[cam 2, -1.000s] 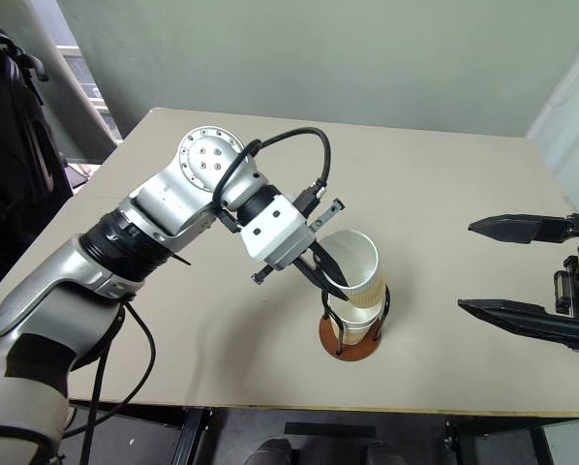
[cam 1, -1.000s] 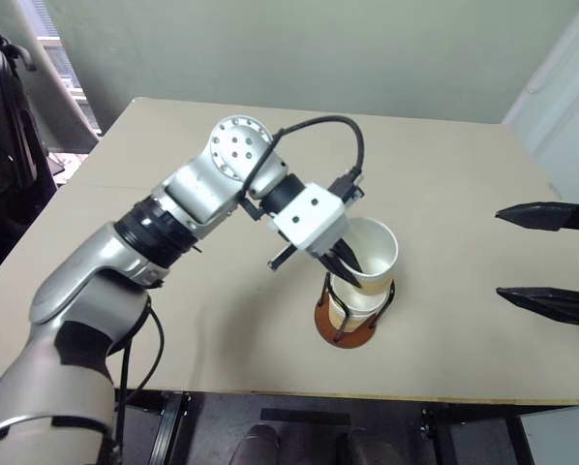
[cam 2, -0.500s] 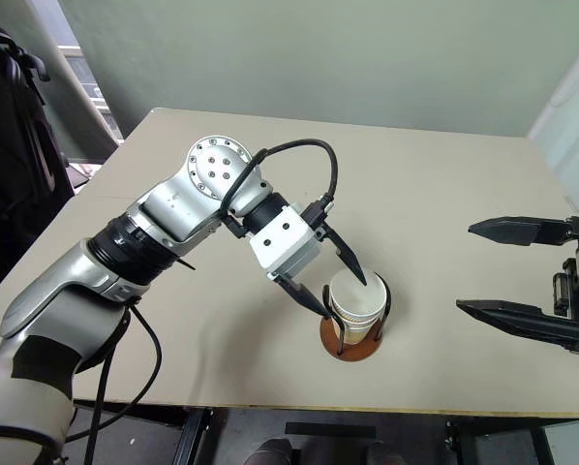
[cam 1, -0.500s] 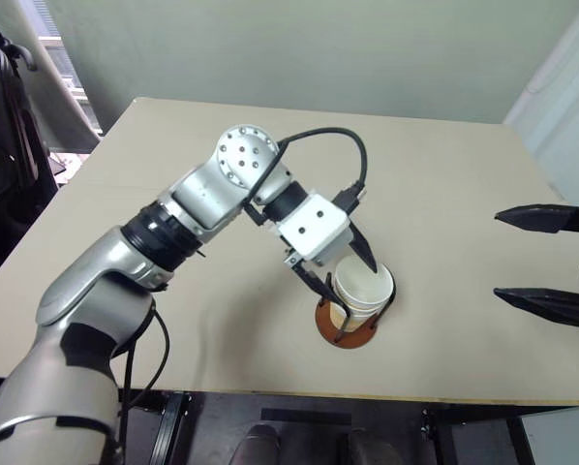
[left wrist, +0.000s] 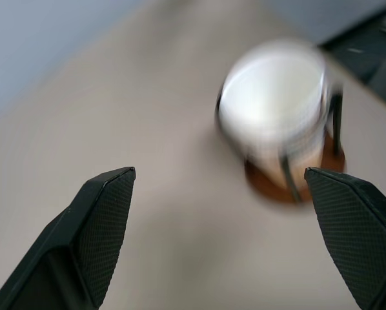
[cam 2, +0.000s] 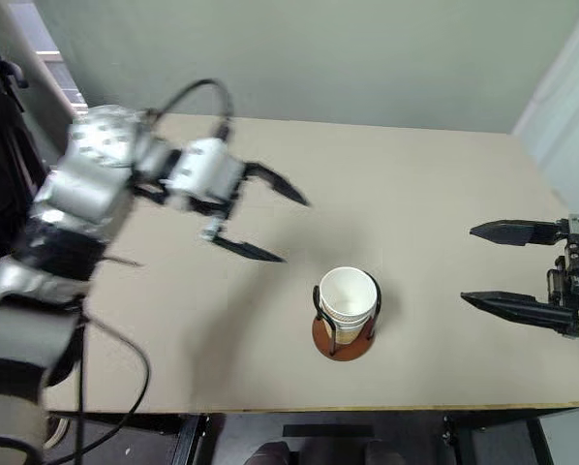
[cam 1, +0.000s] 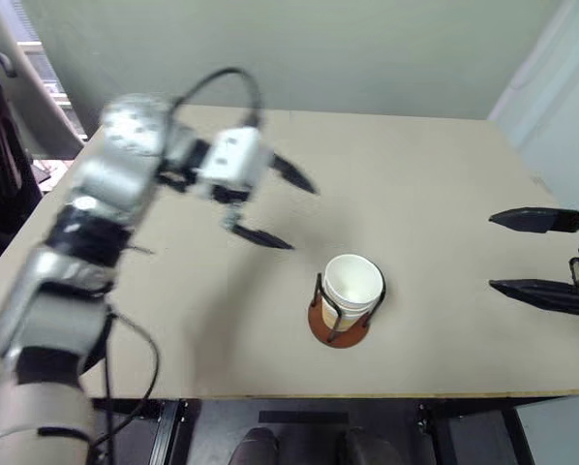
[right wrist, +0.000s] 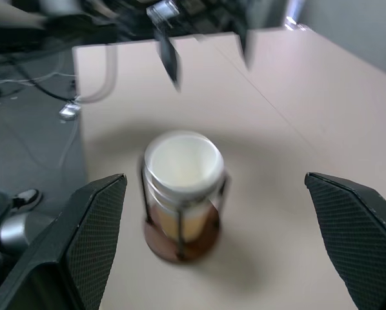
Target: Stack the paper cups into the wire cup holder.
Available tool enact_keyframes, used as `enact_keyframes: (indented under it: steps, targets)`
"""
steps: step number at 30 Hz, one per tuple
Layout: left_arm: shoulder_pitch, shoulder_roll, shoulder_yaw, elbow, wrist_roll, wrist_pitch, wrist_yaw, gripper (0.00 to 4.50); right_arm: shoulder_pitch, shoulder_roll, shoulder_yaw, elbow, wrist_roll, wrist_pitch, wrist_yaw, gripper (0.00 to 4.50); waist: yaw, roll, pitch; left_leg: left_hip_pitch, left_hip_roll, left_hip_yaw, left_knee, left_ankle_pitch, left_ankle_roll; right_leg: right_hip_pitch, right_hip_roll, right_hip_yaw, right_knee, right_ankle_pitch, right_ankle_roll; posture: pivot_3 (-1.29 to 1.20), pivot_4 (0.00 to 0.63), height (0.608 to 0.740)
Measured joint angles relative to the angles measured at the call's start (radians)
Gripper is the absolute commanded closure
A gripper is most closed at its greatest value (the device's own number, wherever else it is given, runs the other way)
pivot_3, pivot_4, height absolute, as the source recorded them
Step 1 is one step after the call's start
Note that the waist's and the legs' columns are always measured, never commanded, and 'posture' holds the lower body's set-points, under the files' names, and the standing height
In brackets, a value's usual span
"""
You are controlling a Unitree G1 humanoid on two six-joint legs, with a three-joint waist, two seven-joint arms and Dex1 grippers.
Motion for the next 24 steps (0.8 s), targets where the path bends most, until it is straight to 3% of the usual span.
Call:
enact_keyframes:
  steps: [6,14,19,24]
  targets:
    - [0.338,0.197,0.264,0.069,0.001,0.121,0.077,0.01,-0.083,-0.017,0.109,0.3,-0.155,-0.122,0.086,0.0,0.002,0.0,0.0,0.001,0.006,-0.003,0.0,0.001,0.001,0.0,-0.002,0.0,0.001,0.0,0.0,0.0,0.15,0.74]
    - [0.774,0.247,0.584,-0.072,-0.094,0.286,0.091,0.01,-0.217,-0.022,0.243,0.568,-0.283,-0.233,0.205,0.0,0.018,0.0,0.0,0.001,0.006,-0.003,0.0,0.001,0.0,-0.001,-0.002,-0.001,0.004,-0.002,-0.003,0.0,0.15,0.74]
    - [0.88,0.255,0.699,-0.154,-0.111,0.344,0.092,0.01,-0.296,-0.047,0.287,0.669,-0.34,-0.279,0.264,0.0,0.02,0.0,0.0,0.003,0.006,-0.002,0.0,0.001,0.0,0.0,-0.002,-0.001,0.007,-0.003,-0.006,0.0,0.15,0.74]
    - [0.898,0.255,0.728,-0.161,-0.11,0.362,0.092,0.01,-0.333,-0.048,0.317,0.711,-0.369,-0.297,0.3,0.0,0.017,0.0,0.0,0.005,0.006,0.0,0.0,0.001,-0.001,-0.001,-0.002,-0.001,0.013,-0.004,-0.01,0.0,0.15,0.74]
